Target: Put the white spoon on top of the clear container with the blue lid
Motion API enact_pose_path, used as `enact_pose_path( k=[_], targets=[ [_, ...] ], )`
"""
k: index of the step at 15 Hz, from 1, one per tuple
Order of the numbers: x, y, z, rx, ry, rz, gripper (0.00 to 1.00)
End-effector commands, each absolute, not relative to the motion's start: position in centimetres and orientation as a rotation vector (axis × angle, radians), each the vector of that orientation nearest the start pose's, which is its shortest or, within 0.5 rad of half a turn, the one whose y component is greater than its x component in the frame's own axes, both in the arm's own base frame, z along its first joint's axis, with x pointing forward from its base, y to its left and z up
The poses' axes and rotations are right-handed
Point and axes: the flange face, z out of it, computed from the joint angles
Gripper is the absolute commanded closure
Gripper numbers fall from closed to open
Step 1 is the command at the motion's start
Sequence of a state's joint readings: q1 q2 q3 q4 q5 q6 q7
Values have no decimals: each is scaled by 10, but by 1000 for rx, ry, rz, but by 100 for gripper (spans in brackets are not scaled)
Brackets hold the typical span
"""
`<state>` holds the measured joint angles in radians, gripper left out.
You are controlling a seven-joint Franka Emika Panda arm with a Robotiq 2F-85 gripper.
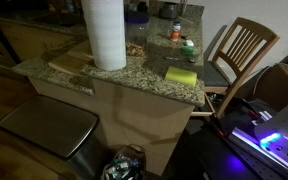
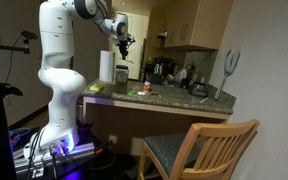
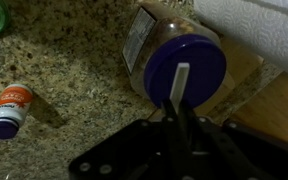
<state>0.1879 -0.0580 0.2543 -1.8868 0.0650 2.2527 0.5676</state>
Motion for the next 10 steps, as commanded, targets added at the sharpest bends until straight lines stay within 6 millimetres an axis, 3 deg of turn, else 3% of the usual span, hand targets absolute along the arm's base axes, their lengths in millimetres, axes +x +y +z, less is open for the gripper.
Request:
enact_pose_path(
  k=[1, 4, 5, 6, 10],
  targets=[
    [523, 256, 571, -2846, 211, -506, 89],
    [522, 259, 571, -2842, 205, -513, 89],
    [522, 259, 571, -2841, 205, -514, 97],
    [520, 261, 568, -2837, 194, -504, 97],
    [515, 280, 557, -2817, 130, -495, 97]
  ],
)
